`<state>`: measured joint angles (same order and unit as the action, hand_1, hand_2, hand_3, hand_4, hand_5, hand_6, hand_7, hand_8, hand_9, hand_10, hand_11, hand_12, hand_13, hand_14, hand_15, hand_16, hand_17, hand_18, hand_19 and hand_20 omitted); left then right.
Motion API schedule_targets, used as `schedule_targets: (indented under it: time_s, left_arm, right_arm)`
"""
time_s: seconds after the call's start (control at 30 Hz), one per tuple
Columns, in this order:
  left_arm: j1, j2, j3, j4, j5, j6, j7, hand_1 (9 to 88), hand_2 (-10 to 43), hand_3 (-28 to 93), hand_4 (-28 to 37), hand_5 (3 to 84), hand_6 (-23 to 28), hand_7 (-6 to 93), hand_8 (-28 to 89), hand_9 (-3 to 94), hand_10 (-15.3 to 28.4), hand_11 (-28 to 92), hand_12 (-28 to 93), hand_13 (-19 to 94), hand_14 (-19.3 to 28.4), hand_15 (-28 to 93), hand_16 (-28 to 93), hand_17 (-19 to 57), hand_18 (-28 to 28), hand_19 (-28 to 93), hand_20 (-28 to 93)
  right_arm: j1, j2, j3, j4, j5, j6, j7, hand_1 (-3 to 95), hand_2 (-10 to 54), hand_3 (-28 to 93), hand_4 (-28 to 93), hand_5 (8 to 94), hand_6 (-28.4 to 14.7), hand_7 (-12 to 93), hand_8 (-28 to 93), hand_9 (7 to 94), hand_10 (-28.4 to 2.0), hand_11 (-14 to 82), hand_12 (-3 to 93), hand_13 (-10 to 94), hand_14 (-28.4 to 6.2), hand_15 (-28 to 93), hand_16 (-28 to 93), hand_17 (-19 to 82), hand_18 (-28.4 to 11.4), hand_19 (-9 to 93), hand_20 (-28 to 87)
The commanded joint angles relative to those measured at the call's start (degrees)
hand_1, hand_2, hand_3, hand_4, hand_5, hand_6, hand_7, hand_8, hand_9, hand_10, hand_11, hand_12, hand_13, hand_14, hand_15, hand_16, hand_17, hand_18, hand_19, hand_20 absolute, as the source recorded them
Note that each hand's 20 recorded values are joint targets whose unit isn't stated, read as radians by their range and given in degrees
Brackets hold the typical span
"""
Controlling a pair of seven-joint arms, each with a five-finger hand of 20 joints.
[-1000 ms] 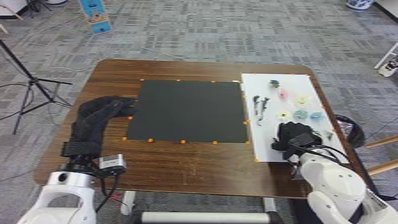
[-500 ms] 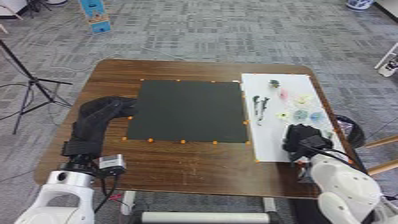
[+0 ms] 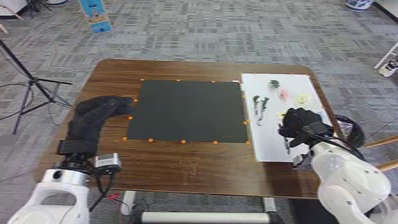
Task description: Arrange flowers
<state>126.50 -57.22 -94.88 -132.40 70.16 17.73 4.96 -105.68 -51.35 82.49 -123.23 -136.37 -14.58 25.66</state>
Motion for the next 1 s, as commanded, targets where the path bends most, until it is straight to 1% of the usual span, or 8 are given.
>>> schedule_targets:
  time_s: [0.03, 0.07, 0.17, 0.47, 0.63, 0.73, 0.83, 1.0]
  left_arm:
    - [1.6, 2.85, -4.32, 2.36, -1.63, 9.84, 2.16, 18.0, 1.9, 71, -26.9, 52.1, 2.1, 18.9, -7, 51.0, 13.4, 26, 19, 35, 15.4, 21, 4, 6.5, 10.1, 7, 20]
    - [1.5, 3.21, -4.54, 2.59, -1.89, 11.16, 2.46, 16.3, 3.5, 71, -27.7, 50.7, 2.1, 17.2, -7, 50.6, 13.4, 24, 18, 34, 15.0, 17, 3, 6.2, 9.1, 5, 19]
    - [1.3, 3.89, -5.65, 3.03, -2.81, 12.02, 2.61, 14.6, 6.0, 71, -28.2, 49.0, 2.6, 14.4, -7, 49.9, 13.4, 22, 17, 32, 13.3, 11, 3, 5.3, 7.2, 3, 18]
    - [2.2, 4.59, -7.16, 3.31, -2.1, 11.8, 2.14, 14.4, 7.2, 72, -28.3, 49.2, 3.1, 13.7, -7, 49.0, 13.2, 21, 16, 31, 12.4, 9, 3, 4.9, 5.5, 2, 17]
    - [1.8, 5.27, -6.6, 5.39, -2.86, 11.84, 1.77, 15.1, 9.5, 72, -28.3, 49.6, 3.2, 13.7, -7, 49.1, 13.1, 22, 16, 31, 12.1, 9, 2, 5.1, 5.4, 2, 16]
    - [1.0, 5.73, -5.38, 6.59, -1.9, 12.23, 0.67, 16.2, 13.1, 71, -28.3, 49.8, 3.2, 13.9, -7, 49.2, 13.0, 22, 16, 31, 11.9, 9, 2, 5.5, 5.3, 2, 16]
    - [2.1, 5.79, -5.53, 6.86, -1.57, 11.56, 0.54, 17.7, 18.5, 71, -28.3, 50.3, 3.1, 14.5, -7, 50.0, 13.3, 22, 16, 32, 11.9, 9, 2, 5.9, 5.5, 3, 17]
    - [1.7, 5.56, -4.21, 7.65, -1.85, 11.16, 0.86, 19.5, 20.0, 70, -28.3, 50.4, 3.2, 15.1, -7, 50.2, 13.3, 23, 15, 33, 12.0, 9, 2, 6.2, 5.5, 3, 17]
  right_arm:
    - [11.7, -1.4, -6.2, -1.0, 2.5, -1.0, 1.1, 50.2, -2.5, 59, -3, 74.7, 0.3, 34, 37, 82.6, -12.0, 52.3, 49.2, 81, -11.3, 81, 58, 49, -26.1, 93, 64]
    - [13.4, -1.5, -7.6, -0.9, 2.4, -0.6, 1.3, 50.2, -2.7, 59, -3, 74.8, 0.3, 34, 37, 82.7, -11.9, 52.3, 49.2, 81, -11.2, 81, 58, 50, -26.1, 93, 64]
    - [18.0, -3.3, -10.9, -0.5, 2.6, -2.4, 1.6, 49.9, -3.0, 60, -3, 75.2, 0.3, 33, 37, 83.1, -11.6, 52.3, 49.2, 81, -10.9, 81, 58, 50, -25.6, 93, 64]
    - [26.8, -11.1, -20.5, 2.5, 3.1, -5.5, 2.5, 50.2, -3.7, 60, -3, 76.4, 0.3, 32, 38, 83.9, -11.3, 52.0, 49.2, 82, -10.2, 81, 59, 52, -25.1, 93, 65]
    - [29.8, -17.7, -24.1, 6.9, 1.7, -6.2, 2.1, 50.5, -3.9, 60, -2, 76.5, 0.3, 32, 39, 84.4, -11.2, 51.7, 49.1, 83, -10.0, 80, 59, 52, -25.0, 93, 65]
    - [31.3, -21.1, -25.4, 10.2, 0.0, -6.4, 0.7, 50.6, -3.9, 60, -2, 76.6, 0.3, 32, 39, 84.5, -11.0, 51.6, 49.1, 83, -10.0, 80, 59, 53, -25.1, 93, 65]
    - [32.5, -22.9, -27.3, 12.5, -0.7, -6.1, 0.4, 50.8, -3.7, 60, -3, 76.7, 0.4, 32, 39, 84.7, -11.0, 51.6, 49.0, 83, -9.9, 80, 59, 53, -24.9, 93, 65]
    - [33.4, -26.6, -28.6, 16.7, -4.0, -5.8, -1.2, 50.8, -3.7, 60, -2, 76.7, 0.5, 32, 39, 84.7, -10.8, 51.7, 49.0, 83, -9.8, 80, 59, 53, -24.8, 93, 65]
